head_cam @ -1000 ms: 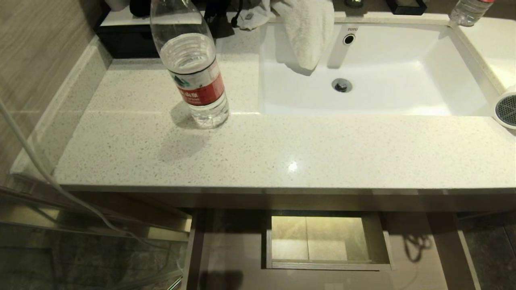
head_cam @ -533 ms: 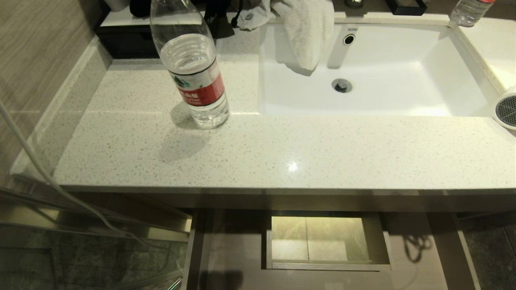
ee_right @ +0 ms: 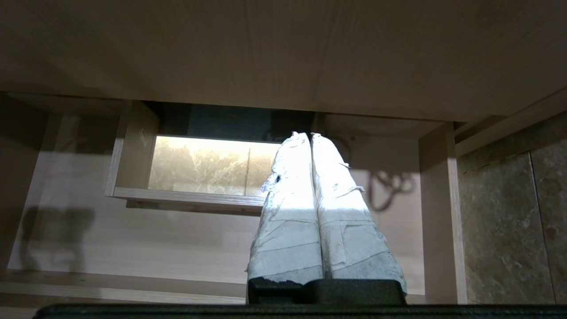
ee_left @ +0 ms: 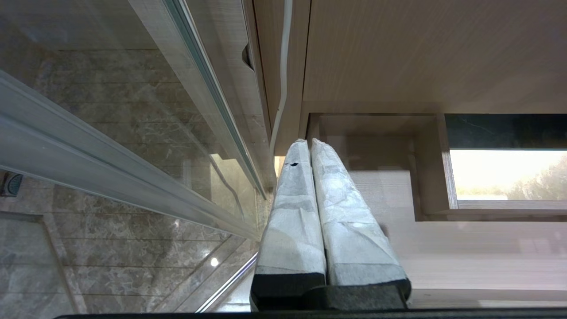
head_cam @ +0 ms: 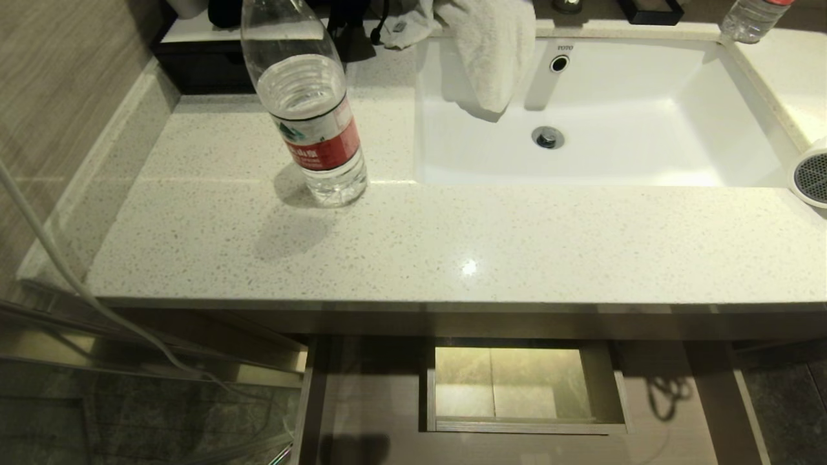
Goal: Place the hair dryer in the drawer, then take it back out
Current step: Pick up the hairdryer
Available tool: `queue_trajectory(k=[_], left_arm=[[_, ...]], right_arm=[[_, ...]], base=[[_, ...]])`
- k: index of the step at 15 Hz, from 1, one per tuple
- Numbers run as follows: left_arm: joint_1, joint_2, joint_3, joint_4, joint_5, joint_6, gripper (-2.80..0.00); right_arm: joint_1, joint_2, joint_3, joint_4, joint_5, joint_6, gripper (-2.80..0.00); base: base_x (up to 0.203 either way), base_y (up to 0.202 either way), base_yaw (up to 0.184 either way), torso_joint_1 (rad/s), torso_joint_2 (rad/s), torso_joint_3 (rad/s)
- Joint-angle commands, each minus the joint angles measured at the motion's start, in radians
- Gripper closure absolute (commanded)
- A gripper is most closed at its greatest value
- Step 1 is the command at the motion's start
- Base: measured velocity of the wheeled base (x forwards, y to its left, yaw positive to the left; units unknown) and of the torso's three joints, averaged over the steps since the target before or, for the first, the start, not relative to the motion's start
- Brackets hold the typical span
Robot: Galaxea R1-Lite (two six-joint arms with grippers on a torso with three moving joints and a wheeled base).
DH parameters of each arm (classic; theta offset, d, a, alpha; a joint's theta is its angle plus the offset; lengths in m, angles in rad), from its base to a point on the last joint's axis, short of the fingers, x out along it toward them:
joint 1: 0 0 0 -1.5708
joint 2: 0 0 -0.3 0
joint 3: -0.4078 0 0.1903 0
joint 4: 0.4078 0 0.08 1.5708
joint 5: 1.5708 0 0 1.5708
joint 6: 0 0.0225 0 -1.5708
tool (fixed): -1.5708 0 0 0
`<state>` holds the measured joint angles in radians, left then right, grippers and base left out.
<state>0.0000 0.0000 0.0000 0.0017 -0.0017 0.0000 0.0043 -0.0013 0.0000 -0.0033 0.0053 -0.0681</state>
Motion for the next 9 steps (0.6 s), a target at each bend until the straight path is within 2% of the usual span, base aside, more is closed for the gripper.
queue_trajectory(k=[1,9], left_arm=[[0.000,0.000,0.000,0.000,0.000,0.000,0.00],[0.000,0.000,0.000,0.000,0.000,0.000,0.00]], right_arm=[[0.000,0.001,0.002,-0.001,0.001,-0.001,0.00],[0.000,0.001,-0.043,0.044,-0.002,0.000,0.00]], base=[[0.000,0.000,0.000,0.000,0.00,0.000],[0.000,0.000,0.000,0.000,0.00,0.000]])
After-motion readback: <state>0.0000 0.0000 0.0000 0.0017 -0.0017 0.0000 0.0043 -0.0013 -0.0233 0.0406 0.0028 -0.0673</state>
